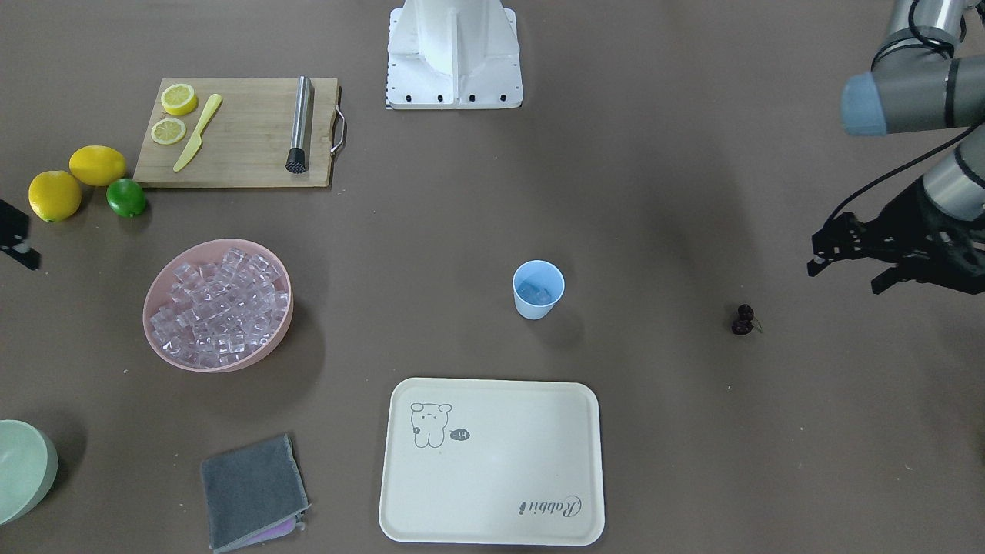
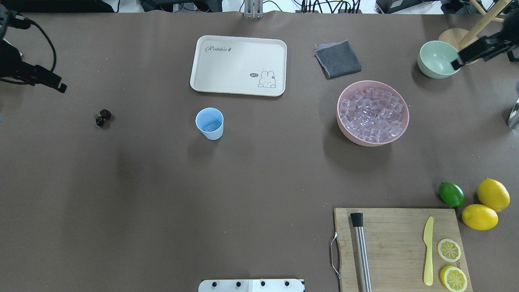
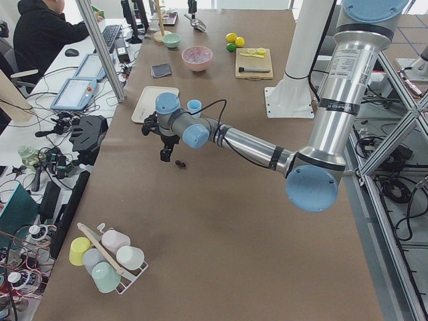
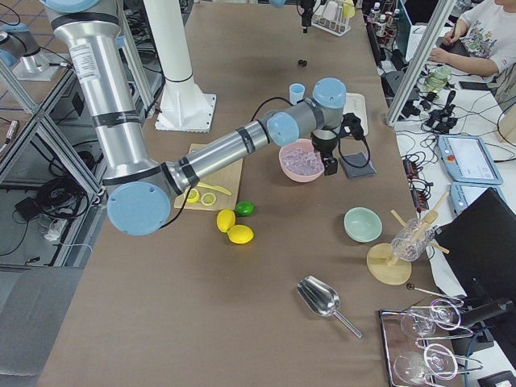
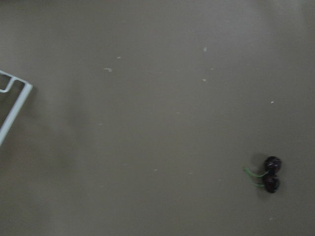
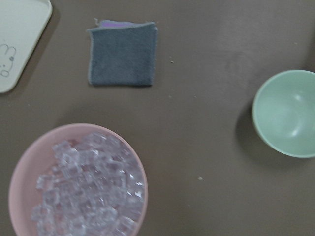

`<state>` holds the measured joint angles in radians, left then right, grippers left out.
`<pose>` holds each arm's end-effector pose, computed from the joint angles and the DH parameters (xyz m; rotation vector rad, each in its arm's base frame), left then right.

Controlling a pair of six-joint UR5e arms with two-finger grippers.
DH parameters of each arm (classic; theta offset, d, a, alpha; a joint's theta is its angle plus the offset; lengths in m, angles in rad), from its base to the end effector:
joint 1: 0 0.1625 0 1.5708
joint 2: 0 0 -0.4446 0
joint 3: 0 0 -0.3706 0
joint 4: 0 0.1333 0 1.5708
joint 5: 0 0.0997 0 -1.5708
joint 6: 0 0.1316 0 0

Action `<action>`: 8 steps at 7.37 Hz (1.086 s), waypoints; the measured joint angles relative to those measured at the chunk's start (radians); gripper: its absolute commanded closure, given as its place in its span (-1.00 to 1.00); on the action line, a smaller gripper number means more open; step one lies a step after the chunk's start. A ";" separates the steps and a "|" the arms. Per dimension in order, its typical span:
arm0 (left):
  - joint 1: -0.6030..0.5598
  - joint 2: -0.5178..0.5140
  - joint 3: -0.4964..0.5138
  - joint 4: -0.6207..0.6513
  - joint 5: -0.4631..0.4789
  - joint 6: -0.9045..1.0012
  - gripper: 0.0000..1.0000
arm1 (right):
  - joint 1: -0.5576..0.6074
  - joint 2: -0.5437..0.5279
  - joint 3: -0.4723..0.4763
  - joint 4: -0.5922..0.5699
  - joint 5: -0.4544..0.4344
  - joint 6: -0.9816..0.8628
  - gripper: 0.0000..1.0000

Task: Put ice and cherries in cup
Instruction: 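Lower the left gripper onto the dark cherries and grasp them by the stems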

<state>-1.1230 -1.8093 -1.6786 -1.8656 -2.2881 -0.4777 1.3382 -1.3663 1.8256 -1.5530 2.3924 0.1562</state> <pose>0.2145 -0.5547 0.4886 0.2394 0.8925 0.2021 -0.0913 -0.5458 0.4674 0.2861 -0.8786 -0.2668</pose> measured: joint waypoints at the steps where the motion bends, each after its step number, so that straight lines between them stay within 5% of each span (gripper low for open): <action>1: 0.053 -0.011 0.003 -0.007 0.022 -0.047 -0.96 | 0.086 -0.078 0.005 0.001 0.037 -0.131 -0.96; 4: 0.112 -0.071 0.156 -0.093 0.076 -0.096 -0.94 | 0.203 -0.210 0.008 0.003 0.073 -0.354 -0.96; 8: 0.152 -0.085 0.288 -0.225 0.093 -0.184 -0.93 | 0.230 -0.231 0.020 0.004 0.076 -0.390 -0.97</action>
<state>-0.9707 -1.8939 -1.3901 -2.0908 -2.1956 -0.6622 1.5683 -1.5971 1.8460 -1.5494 2.4681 -0.2340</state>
